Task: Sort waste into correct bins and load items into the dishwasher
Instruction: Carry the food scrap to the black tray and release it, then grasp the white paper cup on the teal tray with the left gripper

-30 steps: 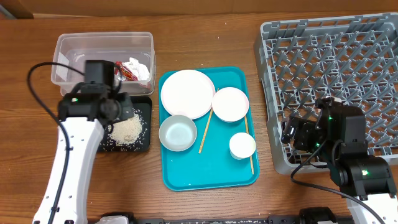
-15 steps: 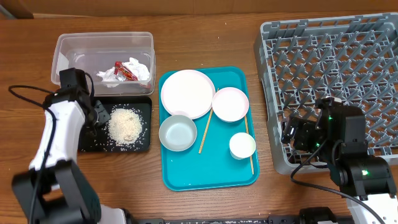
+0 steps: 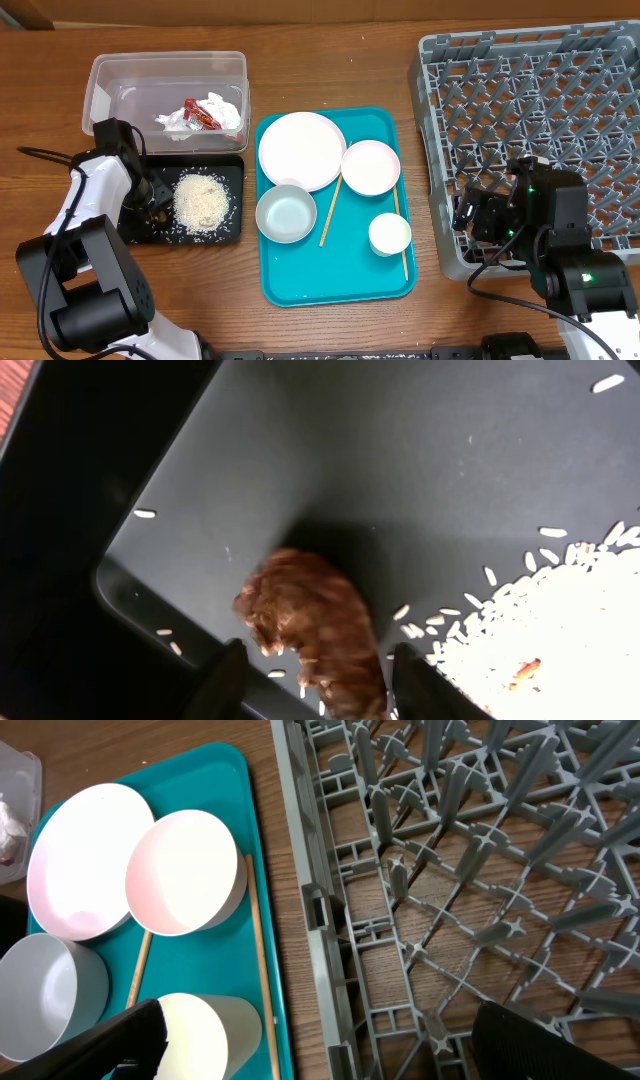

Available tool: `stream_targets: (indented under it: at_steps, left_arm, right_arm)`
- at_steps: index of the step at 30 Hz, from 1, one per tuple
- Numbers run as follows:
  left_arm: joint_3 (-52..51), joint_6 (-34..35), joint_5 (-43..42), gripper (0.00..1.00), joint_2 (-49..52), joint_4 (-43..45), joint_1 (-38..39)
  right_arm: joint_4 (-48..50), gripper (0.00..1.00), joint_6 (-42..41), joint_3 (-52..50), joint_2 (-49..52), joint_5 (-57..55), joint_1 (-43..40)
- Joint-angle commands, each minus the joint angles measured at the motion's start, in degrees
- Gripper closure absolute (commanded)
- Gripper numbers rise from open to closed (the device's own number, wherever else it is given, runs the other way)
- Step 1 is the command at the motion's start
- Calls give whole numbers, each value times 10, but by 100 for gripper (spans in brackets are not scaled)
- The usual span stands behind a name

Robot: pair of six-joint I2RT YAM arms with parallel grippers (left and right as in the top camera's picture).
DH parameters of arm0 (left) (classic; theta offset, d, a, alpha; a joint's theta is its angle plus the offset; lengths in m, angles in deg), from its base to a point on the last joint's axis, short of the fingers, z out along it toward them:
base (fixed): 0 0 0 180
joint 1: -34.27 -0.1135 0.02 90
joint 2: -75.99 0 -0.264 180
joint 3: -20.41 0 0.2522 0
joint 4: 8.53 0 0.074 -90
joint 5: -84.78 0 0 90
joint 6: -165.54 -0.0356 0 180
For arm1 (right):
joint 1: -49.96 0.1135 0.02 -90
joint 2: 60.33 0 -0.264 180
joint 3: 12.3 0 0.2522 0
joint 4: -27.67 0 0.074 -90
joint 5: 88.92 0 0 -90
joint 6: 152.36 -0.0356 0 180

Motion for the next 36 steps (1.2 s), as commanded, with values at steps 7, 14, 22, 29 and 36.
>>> stream_targets:
  at_steps: [7,14,22,29,36]
  left_arm:
    - [38,1,-20,44,-38,-29,-2]
    - [84,-52,-166,42,-144,-18,30]
    - [84,-111,-211,40,-183,-35,219]
    - [84,-124,-251,42,-138,-29,381]
    - [84,-136,-252,40,-83,32,524]
  right_arm:
    - [2,0,-1,17,-5,-1,-1]
    - [10,0,-1,17,-5,-1,-1]
    - [19,0,-1,17,0,1,-1]
    - [18,0,-1,17,14,1,-1]
    - [19,0,-1,37,13,-4,-1]
